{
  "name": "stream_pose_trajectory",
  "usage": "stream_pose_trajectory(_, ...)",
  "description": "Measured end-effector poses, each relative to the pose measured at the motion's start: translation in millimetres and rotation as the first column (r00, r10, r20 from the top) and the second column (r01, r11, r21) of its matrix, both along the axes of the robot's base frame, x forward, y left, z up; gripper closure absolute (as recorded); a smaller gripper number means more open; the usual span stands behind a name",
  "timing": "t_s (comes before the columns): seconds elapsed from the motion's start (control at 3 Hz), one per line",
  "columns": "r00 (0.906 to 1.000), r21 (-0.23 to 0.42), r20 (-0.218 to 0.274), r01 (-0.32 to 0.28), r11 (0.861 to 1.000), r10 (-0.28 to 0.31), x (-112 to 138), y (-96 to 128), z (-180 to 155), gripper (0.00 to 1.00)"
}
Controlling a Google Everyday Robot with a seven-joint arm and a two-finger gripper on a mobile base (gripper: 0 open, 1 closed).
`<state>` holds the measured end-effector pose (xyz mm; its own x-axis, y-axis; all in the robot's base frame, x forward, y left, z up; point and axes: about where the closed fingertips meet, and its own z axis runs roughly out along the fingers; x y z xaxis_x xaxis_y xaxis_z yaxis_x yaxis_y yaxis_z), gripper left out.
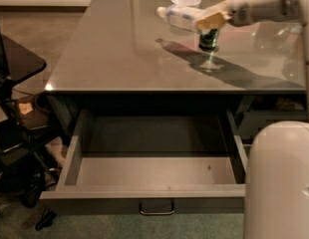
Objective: Place blue plastic bottle into top drawer
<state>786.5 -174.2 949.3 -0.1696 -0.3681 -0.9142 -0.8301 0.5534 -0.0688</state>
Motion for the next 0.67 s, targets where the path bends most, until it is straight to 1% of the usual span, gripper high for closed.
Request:
stream_pose_trajectory(0.33,1.0000,0.000,-0.001,-0.003,1.000,0.003,0.5,2.1,-0.3,1.00)
stream_pose_trajectory(0.67,0.9996,-0.010,-0.011,-0.028,1.000,0.028,-6.0,4.8,-3.5,1.00)
